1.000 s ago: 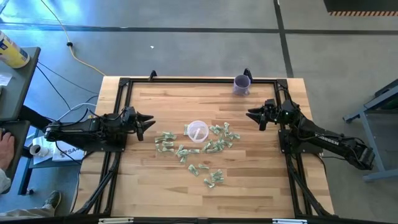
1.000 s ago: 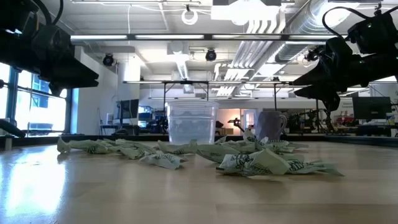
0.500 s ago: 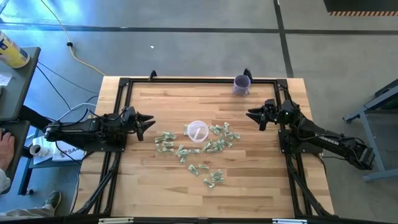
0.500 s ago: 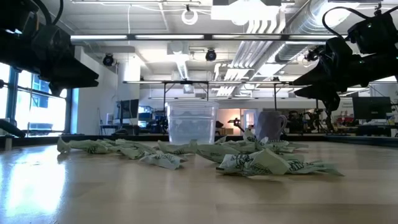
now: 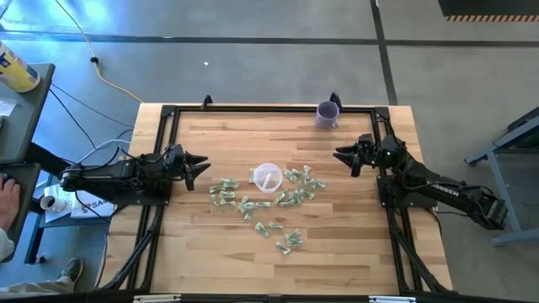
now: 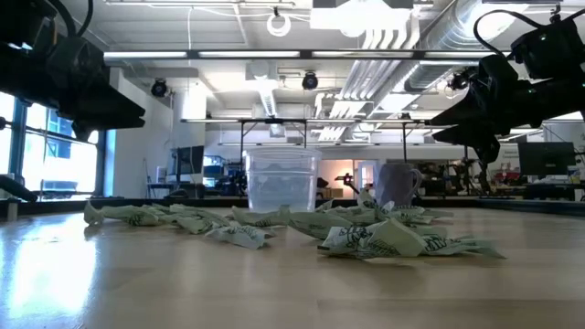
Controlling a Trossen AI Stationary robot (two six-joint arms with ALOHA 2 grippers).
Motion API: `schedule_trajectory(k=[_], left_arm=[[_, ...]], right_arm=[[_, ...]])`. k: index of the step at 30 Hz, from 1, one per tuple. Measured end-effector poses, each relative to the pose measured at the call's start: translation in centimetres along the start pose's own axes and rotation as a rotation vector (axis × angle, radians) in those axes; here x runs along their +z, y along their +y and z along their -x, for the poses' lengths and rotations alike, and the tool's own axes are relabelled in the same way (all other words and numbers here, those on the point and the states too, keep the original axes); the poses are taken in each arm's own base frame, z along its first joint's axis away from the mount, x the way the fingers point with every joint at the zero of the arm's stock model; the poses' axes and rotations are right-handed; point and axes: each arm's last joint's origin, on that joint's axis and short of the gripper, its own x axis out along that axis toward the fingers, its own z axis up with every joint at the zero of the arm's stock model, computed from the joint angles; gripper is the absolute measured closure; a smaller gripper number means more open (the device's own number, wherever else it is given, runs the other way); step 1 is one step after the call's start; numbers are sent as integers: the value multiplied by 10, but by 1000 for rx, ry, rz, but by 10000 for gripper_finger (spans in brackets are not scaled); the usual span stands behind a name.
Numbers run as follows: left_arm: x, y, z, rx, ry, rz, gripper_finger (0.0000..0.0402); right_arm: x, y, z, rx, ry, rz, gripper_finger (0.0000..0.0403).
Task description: Pick and place Stevia / Truvia into bins
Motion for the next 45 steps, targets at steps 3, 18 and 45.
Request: schedule_trajectory(k=[3, 18, 45], left_arm=[[0, 0, 0, 0, -1, 0, 218], [0, 0, 0, 0, 0, 0, 218], [0, 0, 0, 0, 0, 0, 218]], right_arm=[[0, 0, 0, 0, 0, 0, 240], [0, 0, 0, 0, 0, 0, 240], [0, 0, 0, 0, 0, 0, 246]])
